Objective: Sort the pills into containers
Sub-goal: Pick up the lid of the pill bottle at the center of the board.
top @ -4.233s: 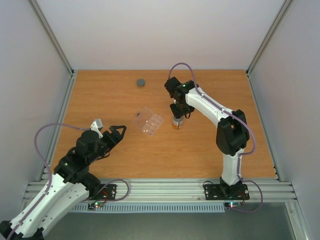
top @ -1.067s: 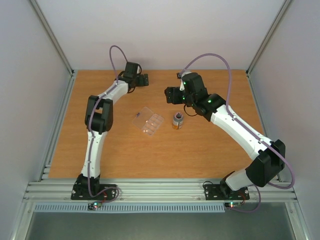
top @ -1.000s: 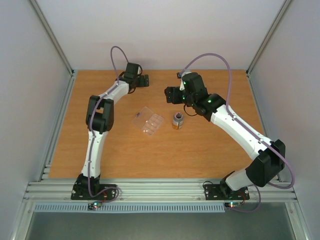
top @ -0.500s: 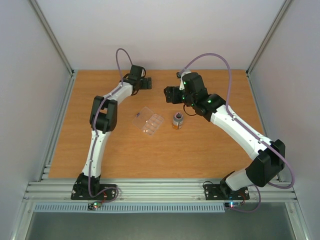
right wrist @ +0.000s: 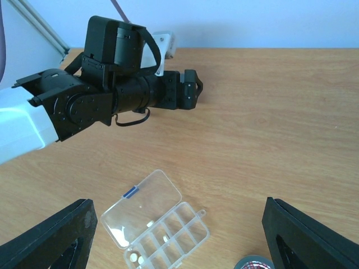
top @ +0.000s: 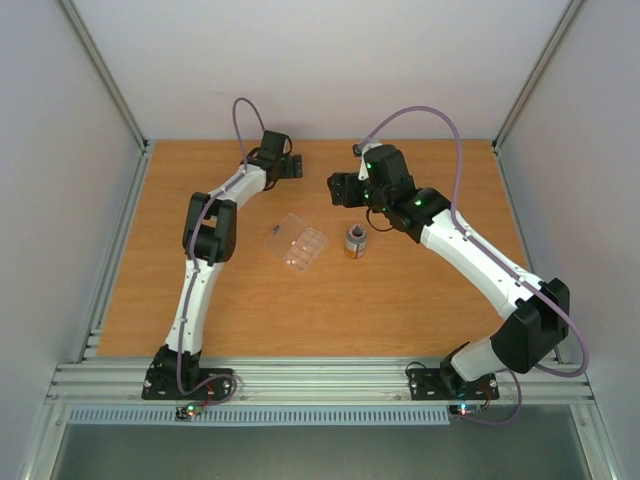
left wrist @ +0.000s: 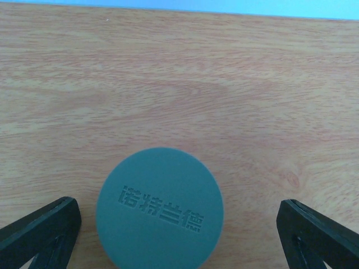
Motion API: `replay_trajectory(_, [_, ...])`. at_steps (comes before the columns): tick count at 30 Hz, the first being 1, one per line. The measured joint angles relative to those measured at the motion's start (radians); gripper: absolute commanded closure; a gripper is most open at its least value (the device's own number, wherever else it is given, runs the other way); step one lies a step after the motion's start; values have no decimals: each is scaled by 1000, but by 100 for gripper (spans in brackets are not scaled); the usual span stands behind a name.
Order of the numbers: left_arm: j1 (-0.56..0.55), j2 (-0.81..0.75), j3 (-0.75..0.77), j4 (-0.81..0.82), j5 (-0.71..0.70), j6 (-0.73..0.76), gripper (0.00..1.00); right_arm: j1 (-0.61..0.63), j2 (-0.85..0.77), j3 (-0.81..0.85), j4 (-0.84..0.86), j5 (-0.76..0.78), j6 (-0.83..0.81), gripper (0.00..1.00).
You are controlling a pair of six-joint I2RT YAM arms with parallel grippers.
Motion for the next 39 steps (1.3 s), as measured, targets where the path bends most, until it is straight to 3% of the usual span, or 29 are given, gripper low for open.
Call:
replay_trajectory(11, [5, 16, 28, 0, 0, -21, 17, 0, 14, 0, 1, 0, 0, 17])
replay_trajectory(20, [6, 17, 28, -1, -1, -26, 41, 0, 24, 0, 2, 2, -1, 17])
replay_trajectory(39, [6, 17, 28, -1, -23, -23, 45, 0, 24, -13, 2, 20, -4, 17])
